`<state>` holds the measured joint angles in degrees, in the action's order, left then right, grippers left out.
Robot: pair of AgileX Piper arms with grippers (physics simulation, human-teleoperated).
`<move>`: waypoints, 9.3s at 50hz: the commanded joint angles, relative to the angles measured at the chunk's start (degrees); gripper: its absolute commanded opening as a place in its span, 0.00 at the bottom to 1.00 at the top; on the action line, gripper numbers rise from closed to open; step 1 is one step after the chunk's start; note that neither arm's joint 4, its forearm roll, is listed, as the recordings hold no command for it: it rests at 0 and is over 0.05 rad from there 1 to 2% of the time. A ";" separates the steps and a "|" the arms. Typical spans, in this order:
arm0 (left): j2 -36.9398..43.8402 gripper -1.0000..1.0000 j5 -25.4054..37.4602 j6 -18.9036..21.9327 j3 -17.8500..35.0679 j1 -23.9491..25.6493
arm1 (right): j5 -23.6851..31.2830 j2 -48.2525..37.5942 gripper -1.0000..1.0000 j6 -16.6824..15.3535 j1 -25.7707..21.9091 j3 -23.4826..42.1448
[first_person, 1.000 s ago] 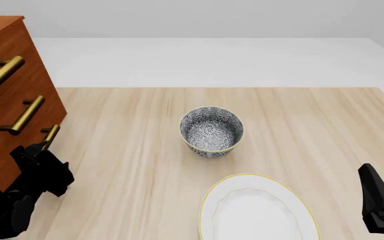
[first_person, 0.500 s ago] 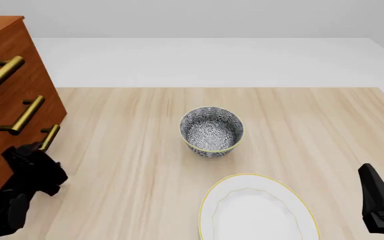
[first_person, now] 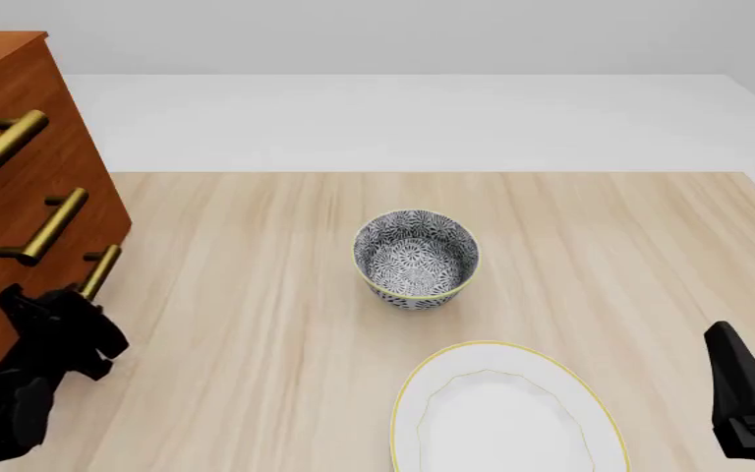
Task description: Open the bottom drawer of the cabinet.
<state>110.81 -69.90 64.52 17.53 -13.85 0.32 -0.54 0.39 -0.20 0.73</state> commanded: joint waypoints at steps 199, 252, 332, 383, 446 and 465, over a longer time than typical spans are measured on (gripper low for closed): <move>-75.03 1.00 98.94 -41.51 24.72 25.83 | 0.00 -0.01 1.00 -0.01 0.00 0.00; -53.02 1.00 91.96 -54.65 21.56 22.14 | 0.00 0.00 1.00 -0.01 0.00 0.00; -39.97 1.00 77.96 -61.74 11.13 18.49 | 0.00 0.01 1.00 0.01 -0.01 0.00; -28.44 1.00 70.03 -68.40 9.83 25.79 | 0.00 0.01 1.00 0.01 0.00 0.00; -24.53 1.00 69.19 -72.86 15.20 38.78 | 0.00 -0.01 1.00 0.00 0.00 0.00; -41.72 1.00 72.31 -65.11 11.61 36.62 | 0.00 0.00 1.00 0.00 0.00 0.00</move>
<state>78.68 1.83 -5.29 29.53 20.56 0.32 -0.54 0.38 -0.20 0.73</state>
